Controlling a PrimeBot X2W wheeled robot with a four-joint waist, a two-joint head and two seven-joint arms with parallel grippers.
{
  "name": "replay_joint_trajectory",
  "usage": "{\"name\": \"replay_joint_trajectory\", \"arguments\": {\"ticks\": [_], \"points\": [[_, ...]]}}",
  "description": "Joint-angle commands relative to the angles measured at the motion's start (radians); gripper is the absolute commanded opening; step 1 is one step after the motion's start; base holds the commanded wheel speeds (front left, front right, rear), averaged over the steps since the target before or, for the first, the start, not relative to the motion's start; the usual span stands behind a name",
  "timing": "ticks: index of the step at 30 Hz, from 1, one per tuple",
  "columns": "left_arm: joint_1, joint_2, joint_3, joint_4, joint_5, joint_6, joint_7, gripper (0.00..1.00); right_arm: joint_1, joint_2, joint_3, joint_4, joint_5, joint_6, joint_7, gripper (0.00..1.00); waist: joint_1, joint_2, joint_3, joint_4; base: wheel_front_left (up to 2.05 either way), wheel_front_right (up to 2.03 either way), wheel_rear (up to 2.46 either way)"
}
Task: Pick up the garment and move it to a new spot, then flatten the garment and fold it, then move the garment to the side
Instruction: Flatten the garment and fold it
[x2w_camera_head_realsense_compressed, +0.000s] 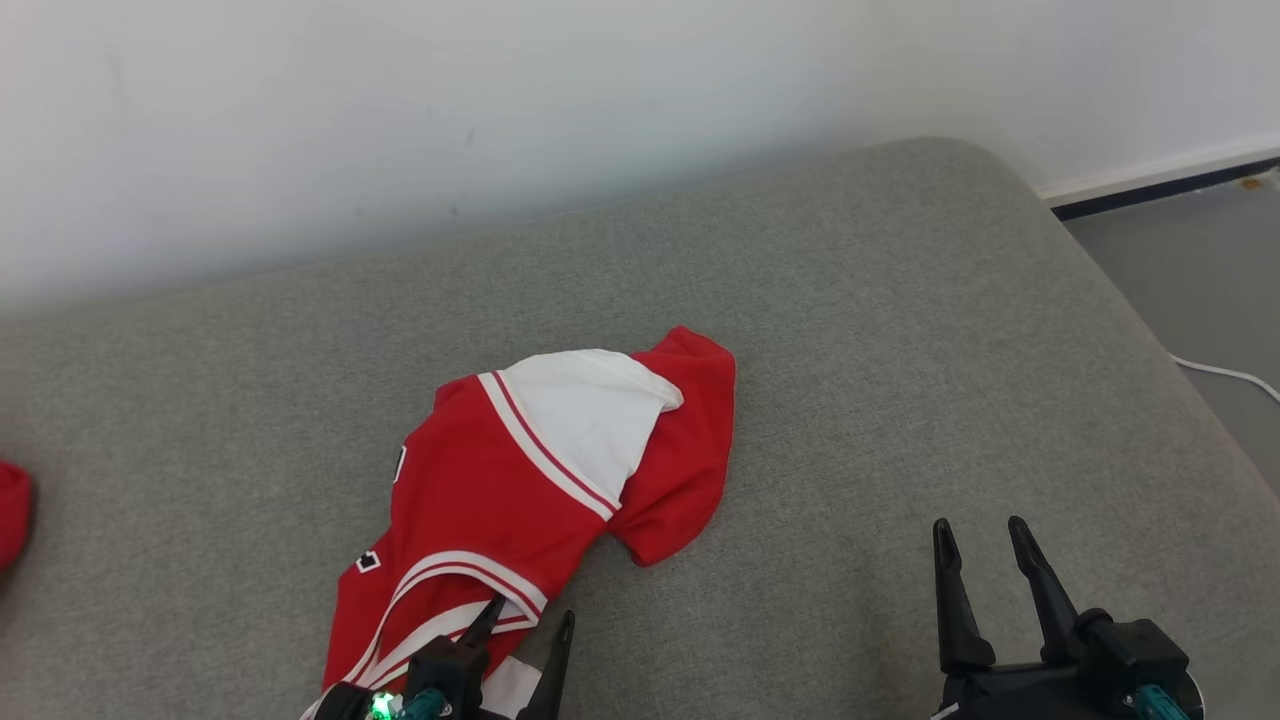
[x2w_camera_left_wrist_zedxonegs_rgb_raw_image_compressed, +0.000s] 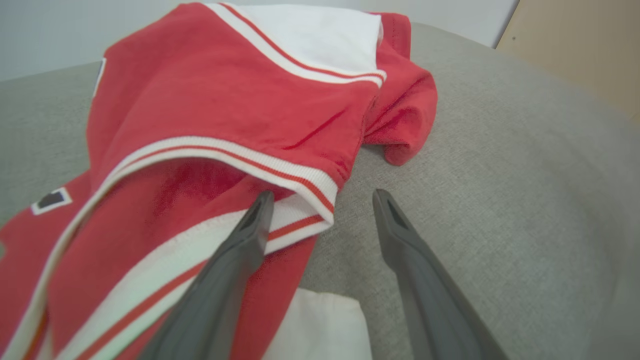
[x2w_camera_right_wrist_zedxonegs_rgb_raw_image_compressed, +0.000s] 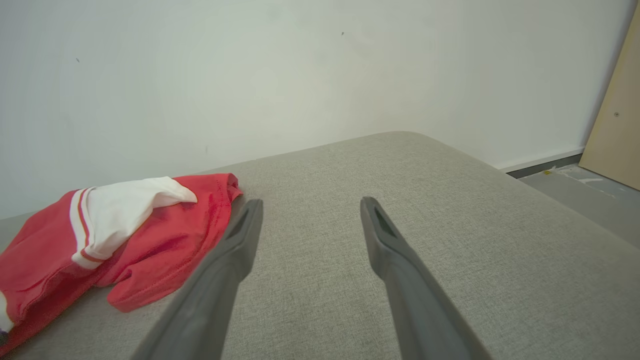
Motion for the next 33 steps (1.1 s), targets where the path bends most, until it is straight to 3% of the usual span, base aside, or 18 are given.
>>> {"name": "replay_joint_trajectory", "arguments": {"ticks": [1, 6, 7, 14, 17, 25, 33], "points": [[-0.026, 0.000, -0.003, 0.030, 0.007, 0.000, -0.003, 1.00, -0.011, 0.003, 0.004, -0.005, 0.001, -0.002, 0.000, 1.00, -0.0001, 0.0000, 0.031, -0.034, 0.00, 0.00, 0.00], [-0.075, -0.002, -0.015, 0.095, 0.020, 0.000, -0.003, 1.00, -0.014, 0.003, 0.003, -0.004, 0.001, -0.002, 0.000, 1.00, -0.0001, 0.0000, 0.037, -0.045, 0.00, 0.00, 0.00], [-0.094, -0.004, -0.015, 0.093, 0.022, 0.000, -0.003, 0.03, -0.014, 0.003, 0.000, -0.005, -0.001, -0.002, 0.000, 1.00, -0.0001, 0.0000, 0.035, -0.045, 0.00, 0.00, 0.00], [-0.122, -0.003, -0.016, 0.009, 0.026, -0.001, -0.003, 0.00, 0.001, 0.003, -0.014, -0.010, 0.001, -0.002, 0.000, 1.00, -0.0001, 0.0000, 0.029, -0.009, 0.00, 0.00, 0.00], [-0.156, 0.026, -0.028, -0.056, 0.025, 0.000, -0.003, 0.00, 0.003, 0.003, -0.015, -0.012, 0.006, -0.002, 0.000, 1.00, -0.0001, 0.0000, 0.032, 0.015, 0.00, 0.00, 0.00], [-0.317, 0.214, 0.017, -0.172, -0.059, 0.000, 0.045, 0.00, -0.020, 0.003, -0.010, -0.014, 0.017, -0.002, 0.000, 1.00, -0.0001, 0.0000, 0.068, 0.058, 0.00, 0.00, 0.00], [-0.453, 0.356, 0.068, -0.125, -0.131, 0.000, 0.101, 0.00, -0.065, 0.003, 0.003, -0.016, 0.029, -0.002, 0.000, 1.00, -0.0001, 0.0000, 0.152, 0.035, 0.00, 0.00, 0.00]]}}
